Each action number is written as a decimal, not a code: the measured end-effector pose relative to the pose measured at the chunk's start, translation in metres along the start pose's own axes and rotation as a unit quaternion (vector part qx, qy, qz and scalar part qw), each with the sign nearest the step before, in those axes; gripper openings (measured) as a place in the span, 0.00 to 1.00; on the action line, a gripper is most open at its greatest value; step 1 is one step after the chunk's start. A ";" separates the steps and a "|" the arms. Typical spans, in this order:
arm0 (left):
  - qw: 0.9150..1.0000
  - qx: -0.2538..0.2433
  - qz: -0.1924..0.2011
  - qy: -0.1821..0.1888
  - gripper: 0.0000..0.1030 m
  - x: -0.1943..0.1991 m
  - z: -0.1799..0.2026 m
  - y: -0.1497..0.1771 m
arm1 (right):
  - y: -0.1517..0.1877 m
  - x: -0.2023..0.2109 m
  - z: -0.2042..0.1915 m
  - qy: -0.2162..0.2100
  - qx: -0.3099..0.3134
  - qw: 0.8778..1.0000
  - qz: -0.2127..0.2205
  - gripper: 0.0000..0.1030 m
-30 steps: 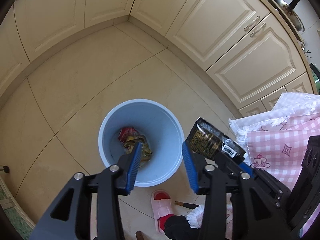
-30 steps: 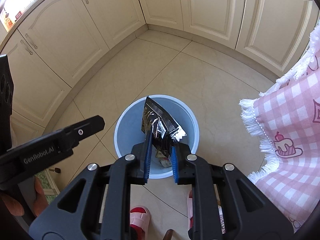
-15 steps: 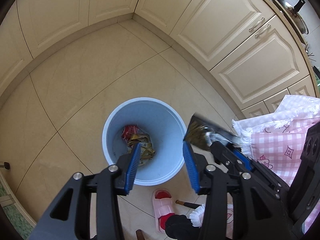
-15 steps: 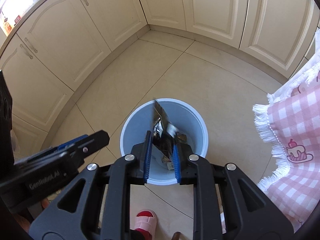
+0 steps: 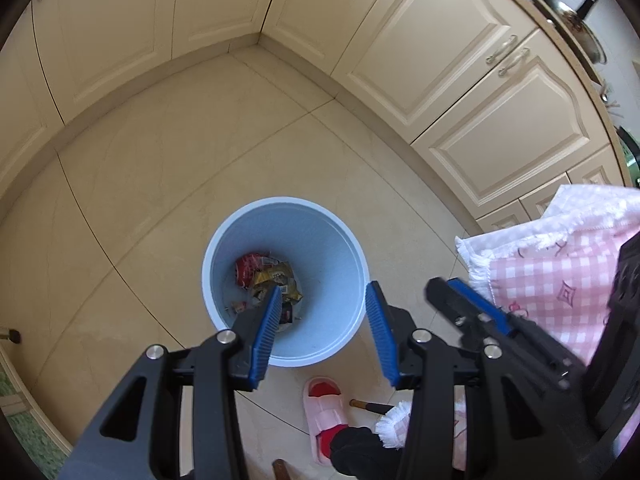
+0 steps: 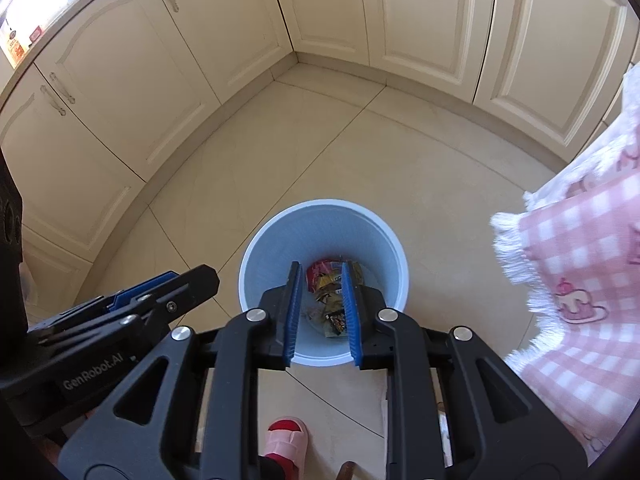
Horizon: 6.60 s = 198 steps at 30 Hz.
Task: Collect trash
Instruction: 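Move both open grippers back up to the trash on the table, then grasp the dark snack packet with the left gripper while the right grasps the leafy orange peel, then carry both items over the blue bucket and open the left gripper to drop the packet, then open the right gripper to drop the leafy orange peel into the bucket, then move both open grippers back to the trash on the table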
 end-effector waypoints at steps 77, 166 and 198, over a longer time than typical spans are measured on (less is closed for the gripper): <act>0.888 -0.394 0.143 0.190 0.00 0.242 0.440 0.095 | 0.081 0.451 0.303 0.149 -0.180 0.931 0.279 0.12; 0.999 0.025 0.014 0.017 0.46 0.008 -0.031 -0.005 | -0.002 -0.028 -0.024 -0.006 0.038 0.999 -0.019 0.13; 0.972 -0.128 0.180 0.080 0.53 0.216 0.156 0.006 | 0.001 0.292 0.033 0.063 0.020 0.972 0.225 0.46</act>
Point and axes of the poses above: each gripper's, at about its wrist camera, not at the fingertips, and x roughly against the way its jaws point, z to its right, y to its underside, the point moved 7 cm from there along -x, roughly the way its jaws point, and after that the axes turned 8 degrees about -x, right-handed, at the moved point
